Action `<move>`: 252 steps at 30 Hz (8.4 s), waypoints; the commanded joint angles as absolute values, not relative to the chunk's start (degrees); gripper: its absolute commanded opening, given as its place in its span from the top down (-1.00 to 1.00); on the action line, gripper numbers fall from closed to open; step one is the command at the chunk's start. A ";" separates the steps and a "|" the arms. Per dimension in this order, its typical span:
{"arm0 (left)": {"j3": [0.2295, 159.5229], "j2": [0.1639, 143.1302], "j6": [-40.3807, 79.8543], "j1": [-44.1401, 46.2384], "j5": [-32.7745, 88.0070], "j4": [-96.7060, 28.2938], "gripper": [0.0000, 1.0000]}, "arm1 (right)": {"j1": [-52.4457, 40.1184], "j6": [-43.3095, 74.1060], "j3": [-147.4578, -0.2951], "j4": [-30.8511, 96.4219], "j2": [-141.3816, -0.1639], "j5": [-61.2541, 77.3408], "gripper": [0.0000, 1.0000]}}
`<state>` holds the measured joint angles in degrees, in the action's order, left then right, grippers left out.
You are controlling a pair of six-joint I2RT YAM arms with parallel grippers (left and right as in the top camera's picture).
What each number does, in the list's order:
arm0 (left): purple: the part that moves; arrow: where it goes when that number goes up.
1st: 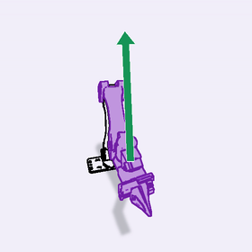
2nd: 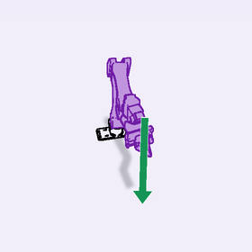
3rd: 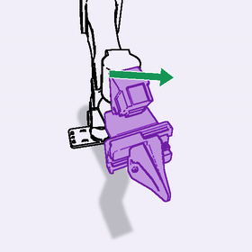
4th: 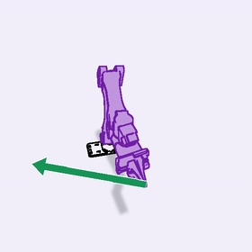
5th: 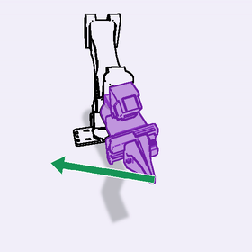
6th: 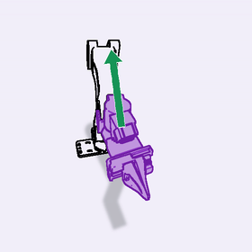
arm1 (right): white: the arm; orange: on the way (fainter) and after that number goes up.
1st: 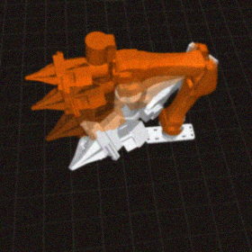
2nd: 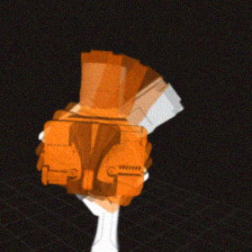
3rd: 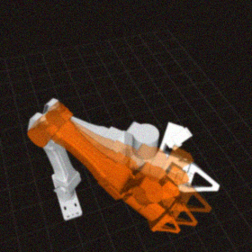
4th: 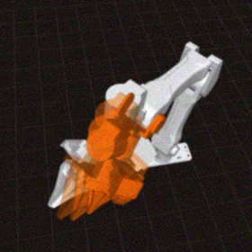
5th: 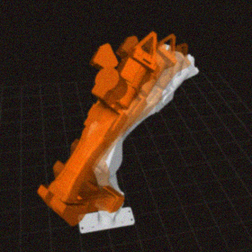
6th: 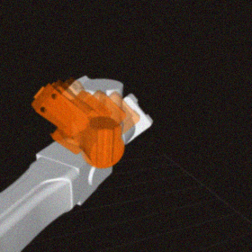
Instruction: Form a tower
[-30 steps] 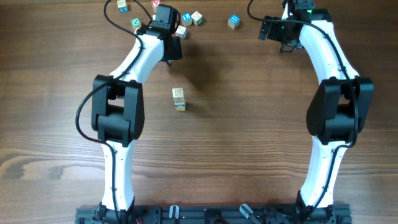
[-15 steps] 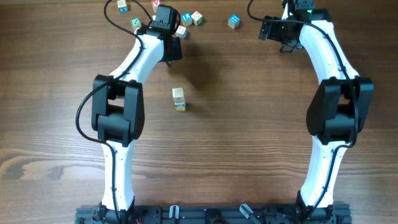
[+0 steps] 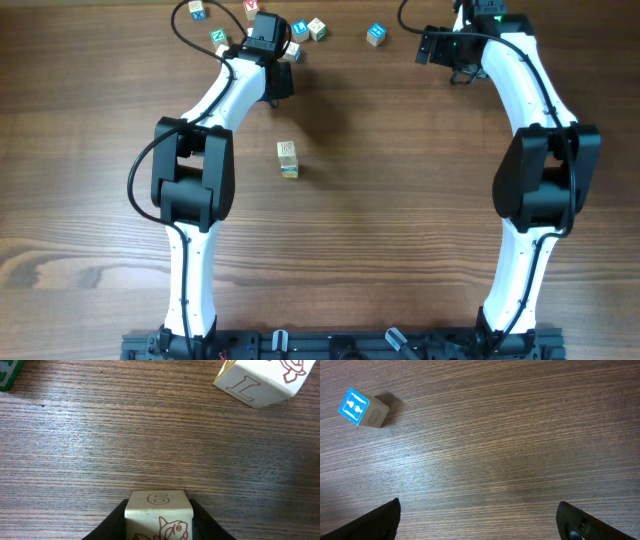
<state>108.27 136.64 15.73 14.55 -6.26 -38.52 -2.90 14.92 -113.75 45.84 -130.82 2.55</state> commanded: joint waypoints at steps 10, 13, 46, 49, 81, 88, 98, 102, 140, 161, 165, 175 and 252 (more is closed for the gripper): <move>107.96 113.78 15.75 14.48 -6.24 -50.04 0.45 | -3.03 15.20 -114.13 45.71 -129.54 2.66 -0.99; 107.96 107.28 15.94 14.81 -0.80 -55.22 0.46 | -3.03 15.18 -114.13 45.71 -129.54 2.66 -0.99; 89.82 105.38 27.53 24.99 0.19 -64.75 0.17 | -3.03 15.18 -114.13 45.69 -129.54 2.66 -1.00; 89.82 105.38 27.51 25.02 0.21 -64.77 0.11 | -3.03 15.18 -114.13 45.69 -129.54 2.66 -0.99; 89.95 105.32 25.71 24.97 0.19 -65.56 0.34 | -3.03 15.18 -114.13 45.71 -129.54 2.66 -0.99; 89.95 105.32 25.71 24.97 0.19 -65.56 -0.16 | -3.03 15.18 -114.13 45.69 -129.54 2.66 -0.99; 97.03 99.13 25.74 21.28 -0.08 -64.79 -1.00 | -3.03 15.16 -114.13 45.69 -129.54 2.66 -0.99; 97.43 94.89 25.76 17.04 -0.05 -63.75 -1.00 | -3.03 15.20 -114.13 45.71 -129.54 2.66 -1.00; 94.59 110.50 21.21 23.42 2.52 -69.63 -0.27 | -3.03 15.20 -114.13 45.71 -129.54 2.66 -1.00; 92.33 110.50 21.21 24.38 2.52 -66.85 0.10 | -3.03 15.18 -114.13 45.71 -129.54 2.66 -1.00; 92.33 110.50 21.21 24.38 2.50 -66.85 0.28 | -3.03 15.18 -114.13 45.69 -129.54 2.66 -0.99; 92.33 110.50 21.21 24.38 2.46 -66.87 -0.36 | -3.03 15.18 -114.13 45.71 -129.54 2.66 -1.00; 103.90 108.44 21.21 13.23 -2.66 -64.90 -1.00 | -3.03 15.20 -114.13 45.69 -129.54 2.66 -0.99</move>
<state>103.26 109.60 21.52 16.19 -1.89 -62.92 -2.90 14.94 -113.75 45.84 -130.82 2.57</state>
